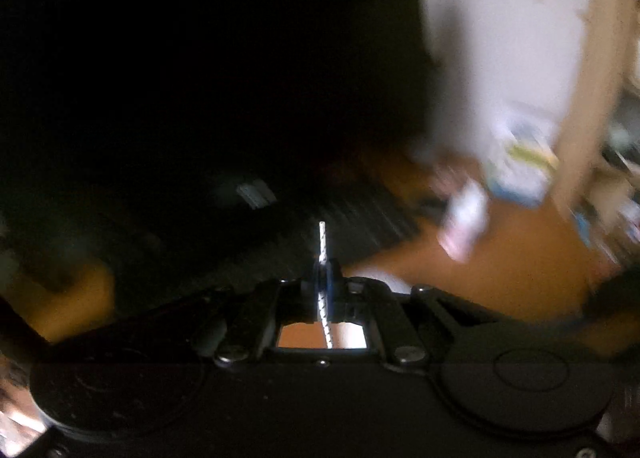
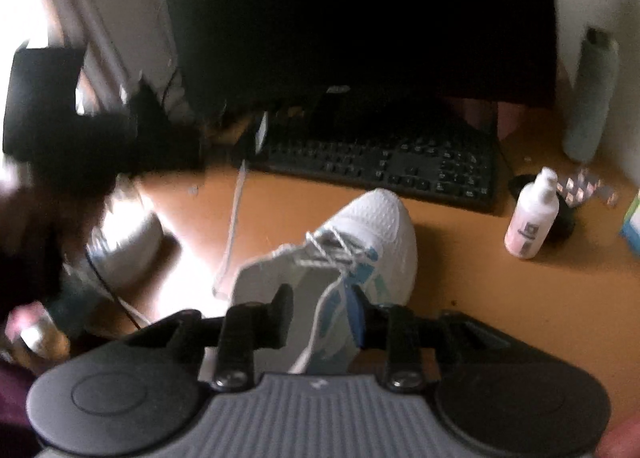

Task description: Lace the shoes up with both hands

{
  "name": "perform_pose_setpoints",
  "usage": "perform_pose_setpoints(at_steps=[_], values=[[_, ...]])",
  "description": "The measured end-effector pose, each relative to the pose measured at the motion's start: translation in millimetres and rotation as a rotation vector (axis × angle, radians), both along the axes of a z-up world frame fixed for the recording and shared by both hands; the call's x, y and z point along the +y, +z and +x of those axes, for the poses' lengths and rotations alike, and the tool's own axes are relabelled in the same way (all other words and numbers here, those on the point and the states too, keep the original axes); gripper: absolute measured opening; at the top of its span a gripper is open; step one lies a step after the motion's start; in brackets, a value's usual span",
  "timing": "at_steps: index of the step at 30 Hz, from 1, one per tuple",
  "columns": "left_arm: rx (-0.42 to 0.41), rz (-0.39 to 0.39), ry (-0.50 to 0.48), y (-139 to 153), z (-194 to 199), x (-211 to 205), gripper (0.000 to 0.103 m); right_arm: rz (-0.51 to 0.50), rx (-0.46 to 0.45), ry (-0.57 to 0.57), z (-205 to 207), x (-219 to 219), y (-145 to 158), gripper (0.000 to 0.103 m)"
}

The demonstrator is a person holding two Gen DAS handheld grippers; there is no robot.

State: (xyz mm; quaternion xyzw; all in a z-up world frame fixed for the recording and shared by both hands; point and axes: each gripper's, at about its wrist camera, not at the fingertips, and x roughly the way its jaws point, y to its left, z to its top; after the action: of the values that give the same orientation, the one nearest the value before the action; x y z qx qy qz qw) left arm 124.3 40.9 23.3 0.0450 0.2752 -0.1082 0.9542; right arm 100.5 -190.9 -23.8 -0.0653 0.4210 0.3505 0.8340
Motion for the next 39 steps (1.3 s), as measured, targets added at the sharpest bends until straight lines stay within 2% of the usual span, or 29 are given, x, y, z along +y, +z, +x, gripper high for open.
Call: perform_pose_setpoints(at_steps=[2, 4, 12, 14, 17, 22, 27, 39], values=[[-0.033, -0.011, -0.009, 7.8, -0.9, -0.1, 0.001, -0.026, -0.01, 0.019, -3.8, 2.6, -3.0, 0.03], [-0.035, 0.006, -0.078, -1.0, -4.8, -14.7, 0.001, -0.032, -0.008, 0.026, -4.8, 3.3, -6.0, 0.03], [0.146, 0.144, -0.329, -74.1, -30.5, -68.7, 0.001, -0.044, -0.01, 0.017, -4.0, 8.1, -16.3, 0.029], [0.192, 0.183, -0.384, -90.8, -37.2, -79.4, 0.001, -0.034, -0.008, 0.003, -0.9, 6.5, -18.7, 0.024], [0.229, 0.212, -0.416, -102.5, -42.4, -86.4, 0.001, -0.021, 0.003, 0.004, 2.7, 4.4, -21.6, 0.017], [0.263, 0.247, -0.452, -109.0, -40.7, -95.7, 0.001, -0.017, -0.026, 0.038, 2.0, 4.0, -23.2, 0.015], [0.28, 0.28, -0.473, -108.7, -41.6, -98.5, 0.001, -0.106, -0.148, 0.145, -12.9, 15.6, -22.9, 0.015], [0.314, 0.308, -0.463, -114.7, -23.2, -105.5, 0.001, -0.122, -0.181, 0.203, -13.7, 15.7, -24.1, 0.015]])
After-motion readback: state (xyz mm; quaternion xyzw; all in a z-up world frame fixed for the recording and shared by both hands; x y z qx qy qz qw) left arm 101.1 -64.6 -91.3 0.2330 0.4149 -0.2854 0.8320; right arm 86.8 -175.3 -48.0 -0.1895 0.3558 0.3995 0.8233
